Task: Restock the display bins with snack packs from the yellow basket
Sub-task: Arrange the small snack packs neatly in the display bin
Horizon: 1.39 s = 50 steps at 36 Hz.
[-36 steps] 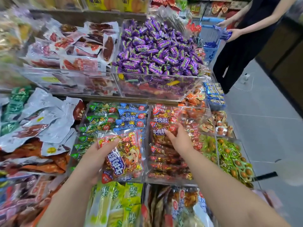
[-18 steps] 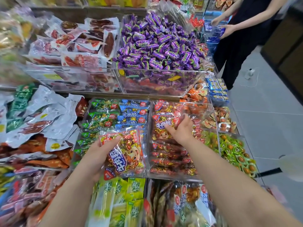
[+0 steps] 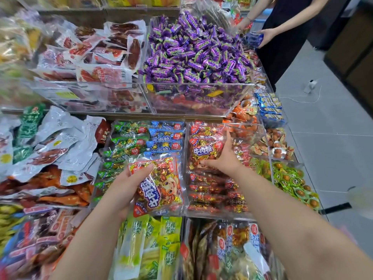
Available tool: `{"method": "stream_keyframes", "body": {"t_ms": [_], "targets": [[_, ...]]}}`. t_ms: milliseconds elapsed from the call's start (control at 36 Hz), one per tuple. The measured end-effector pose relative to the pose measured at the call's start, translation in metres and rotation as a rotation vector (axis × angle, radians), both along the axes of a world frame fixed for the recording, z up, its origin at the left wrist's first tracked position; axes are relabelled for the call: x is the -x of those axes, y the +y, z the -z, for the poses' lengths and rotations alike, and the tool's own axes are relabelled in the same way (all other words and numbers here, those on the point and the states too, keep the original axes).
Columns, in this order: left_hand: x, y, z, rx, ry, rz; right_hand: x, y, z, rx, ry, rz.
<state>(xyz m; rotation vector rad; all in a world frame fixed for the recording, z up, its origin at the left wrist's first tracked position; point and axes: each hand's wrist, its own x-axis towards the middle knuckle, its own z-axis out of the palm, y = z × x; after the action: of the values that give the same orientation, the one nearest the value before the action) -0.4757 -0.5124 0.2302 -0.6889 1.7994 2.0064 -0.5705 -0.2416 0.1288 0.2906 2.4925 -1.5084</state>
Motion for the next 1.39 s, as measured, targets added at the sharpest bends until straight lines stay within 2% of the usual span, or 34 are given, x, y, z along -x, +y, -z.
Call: {"method": "stream_keyframes", "body": {"t_ms": [167,222,333,389,472,528,667,750,833,889,1000,1056,1139,1222,1389], "targets": [[0.001,0.01,-0.003,-0.075,0.004,0.023,-0.011,0.005,-0.003,0.029,-0.085,0.071],[0.001,0.014,-0.004,-0.091,0.011,0.031,-0.017,0.005,-0.01,0.057,-0.081,0.187],[0.001,0.019,-0.006,-0.071,0.031,0.086,-0.046,-0.005,-0.035,0.079,0.131,0.501],[0.0,0.023,-0.005,-0.059,0.049,0.125,-0.068,-0.014,-0.052,0.117,0.23,0.407],[-0.001,0.03,0.0,-0.03,0.086,0.178,-0.097,-0.033,-0.075,0.246,0.143,0.047],[-0.002,0.036,0.003,0.008,0.099,0.223,-0.106,-0.041,-0.083,0.229,0.083,-0.095],[-0.003,0.041,0.005,0.014,0.055,0.334,-0.112,-0.038,-0.092,0.201,0.054,-0.086],[-0.003,0.037,0.01,0.051,0.078,0.329,-0.111,-0.028,-0.092,0.286,0.009,0.004],[0.001,0.03,0.015,0.126,0.1,0.25,-0.109,-0.015,-0.087,0.544,-0.073,0.246],[0.005,0.026,0.015,0.102,0.09,0.178,-0.107,-0.007,-0.083,0.694,-0.092,0.398],[0.01,0.019,0.015,0.064,0.11,0.075,-0.098,0.002,-0.068,0.752,-0.09,0.518],[0.012,0.016,0.015,0.077,0.117,0.042,-0.091,0.003,-0.056,0.671,-0.088,0.522],[0.013,0.016,0.012,0.077,0.127,0.03,-0.08,0.0,-0.033,0.289,-0.081,0.395],[0.015,0.015,0.013,0.085,0.143,0.057,-0.069,-0.002,-0.014,0.025,-0.065,0.271],[0.014,0.01,0.019,0.065,0.154,0.085,-0.052,-0.008,-0.004,-0.338,-0.036,0.116]]}}
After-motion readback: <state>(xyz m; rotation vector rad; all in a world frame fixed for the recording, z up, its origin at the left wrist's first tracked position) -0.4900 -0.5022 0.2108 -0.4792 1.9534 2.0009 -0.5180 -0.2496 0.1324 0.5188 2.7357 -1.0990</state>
